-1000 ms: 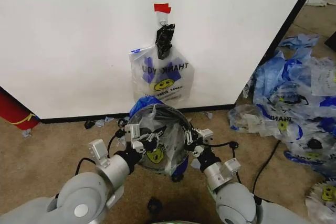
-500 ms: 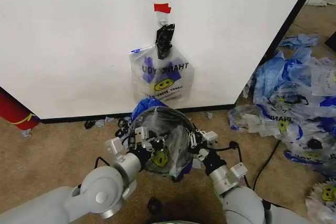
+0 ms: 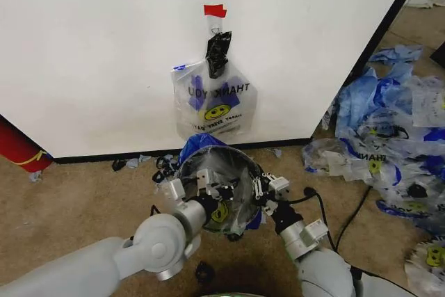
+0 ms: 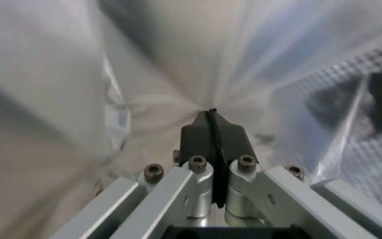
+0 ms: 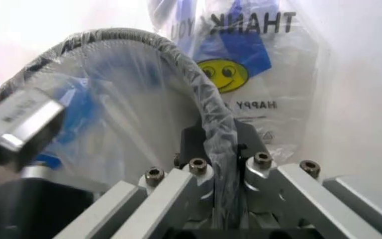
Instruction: Pick up the garbage bag from the wall and place it over the trash bin.
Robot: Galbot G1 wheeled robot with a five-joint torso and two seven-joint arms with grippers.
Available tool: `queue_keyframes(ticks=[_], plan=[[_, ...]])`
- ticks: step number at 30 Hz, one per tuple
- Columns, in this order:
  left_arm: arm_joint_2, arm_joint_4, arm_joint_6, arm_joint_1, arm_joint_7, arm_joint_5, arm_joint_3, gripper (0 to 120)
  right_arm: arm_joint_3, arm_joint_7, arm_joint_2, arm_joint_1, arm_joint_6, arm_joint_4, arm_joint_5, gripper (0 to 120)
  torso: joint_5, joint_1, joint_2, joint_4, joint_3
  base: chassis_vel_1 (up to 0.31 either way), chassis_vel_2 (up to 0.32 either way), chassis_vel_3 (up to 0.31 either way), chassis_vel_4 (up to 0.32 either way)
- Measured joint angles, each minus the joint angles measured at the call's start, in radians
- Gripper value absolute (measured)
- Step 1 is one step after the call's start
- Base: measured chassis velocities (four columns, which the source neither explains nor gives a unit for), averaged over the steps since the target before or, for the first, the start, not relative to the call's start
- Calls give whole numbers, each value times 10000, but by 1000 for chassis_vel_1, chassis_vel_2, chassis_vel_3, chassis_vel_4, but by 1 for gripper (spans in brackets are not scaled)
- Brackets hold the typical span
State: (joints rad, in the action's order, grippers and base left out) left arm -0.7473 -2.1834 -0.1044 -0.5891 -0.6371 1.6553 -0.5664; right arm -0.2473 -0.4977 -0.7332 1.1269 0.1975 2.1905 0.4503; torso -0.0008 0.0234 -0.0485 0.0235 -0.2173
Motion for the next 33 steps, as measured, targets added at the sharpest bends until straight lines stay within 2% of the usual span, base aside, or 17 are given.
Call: queue_keyframes(ticks=[18,33], plan=[[-862,1343,-126,558,-3,-255,-586,0,98,88,285,531,149,254,-398,0,-2,0,0,1,0,0,0,0,0],[-1936,2592,-296,1127,23,-659,-1442,0,174,118,302,743,306,275,-581,0,-2,0,0,0,0,0,0,0,0]])
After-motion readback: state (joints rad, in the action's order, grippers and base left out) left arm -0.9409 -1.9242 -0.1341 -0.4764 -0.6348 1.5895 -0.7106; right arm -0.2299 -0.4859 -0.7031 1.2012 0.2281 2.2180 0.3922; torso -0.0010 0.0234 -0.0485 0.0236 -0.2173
